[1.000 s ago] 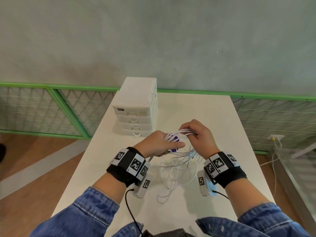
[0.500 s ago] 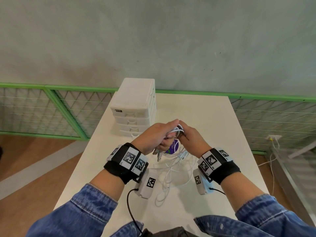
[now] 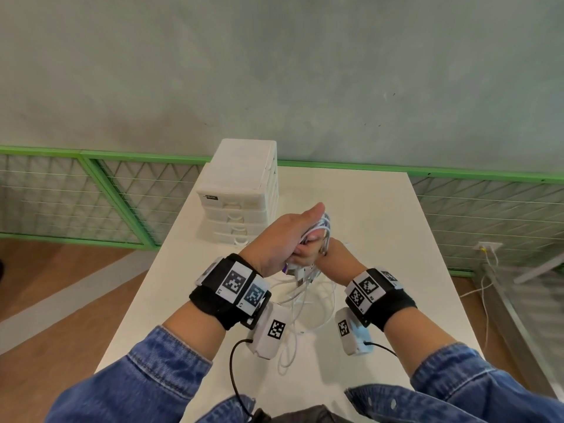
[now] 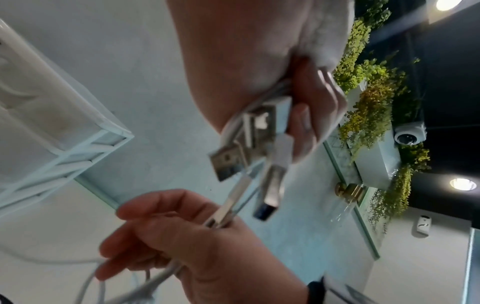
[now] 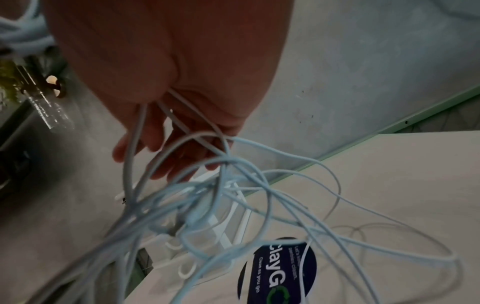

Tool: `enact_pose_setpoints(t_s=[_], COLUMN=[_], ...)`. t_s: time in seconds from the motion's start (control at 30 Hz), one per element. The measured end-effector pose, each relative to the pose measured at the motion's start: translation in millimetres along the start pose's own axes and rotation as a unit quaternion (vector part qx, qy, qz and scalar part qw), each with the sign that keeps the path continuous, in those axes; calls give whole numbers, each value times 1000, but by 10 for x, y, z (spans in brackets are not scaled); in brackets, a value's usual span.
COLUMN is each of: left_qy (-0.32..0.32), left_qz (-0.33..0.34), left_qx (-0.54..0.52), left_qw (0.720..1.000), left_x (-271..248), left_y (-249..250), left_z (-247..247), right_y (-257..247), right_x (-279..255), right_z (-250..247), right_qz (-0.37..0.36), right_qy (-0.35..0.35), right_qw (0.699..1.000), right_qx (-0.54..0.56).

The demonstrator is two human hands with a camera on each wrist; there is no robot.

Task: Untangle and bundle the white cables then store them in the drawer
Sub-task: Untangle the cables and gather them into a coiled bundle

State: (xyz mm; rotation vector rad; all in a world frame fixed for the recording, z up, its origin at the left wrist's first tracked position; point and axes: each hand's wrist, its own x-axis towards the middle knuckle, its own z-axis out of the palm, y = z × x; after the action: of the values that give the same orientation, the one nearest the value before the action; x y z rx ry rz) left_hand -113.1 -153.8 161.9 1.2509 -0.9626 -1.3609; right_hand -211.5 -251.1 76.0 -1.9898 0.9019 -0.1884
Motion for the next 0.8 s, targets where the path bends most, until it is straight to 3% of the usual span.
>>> enact_pose_setpoints(t_s=[0.17,0.3,0.53,0.67,0.8], left_qy=[-3,12,135,166,166], left_qz=[45,59,76,88,84], left_qx=[-124,-86,-113,-85,-54], left_qw=[991,994,982,979,981], left_x=[-12,-46,-31,-54,-71], left_y=[60,98,144,115,63], left_z=[9,-30,-335,-282,-225], right_y=[20,130,438,487,473], right_x=[-61,-120,-145,-101,-77], right_z=[-9,-11,18,-9,-40], right_qz=[-48,-68,-141,-108,-10], right_qy=[39,81,180,208,218], right_qw=[997,992,973,972,975], right_qx=[41,70,19,12,31])
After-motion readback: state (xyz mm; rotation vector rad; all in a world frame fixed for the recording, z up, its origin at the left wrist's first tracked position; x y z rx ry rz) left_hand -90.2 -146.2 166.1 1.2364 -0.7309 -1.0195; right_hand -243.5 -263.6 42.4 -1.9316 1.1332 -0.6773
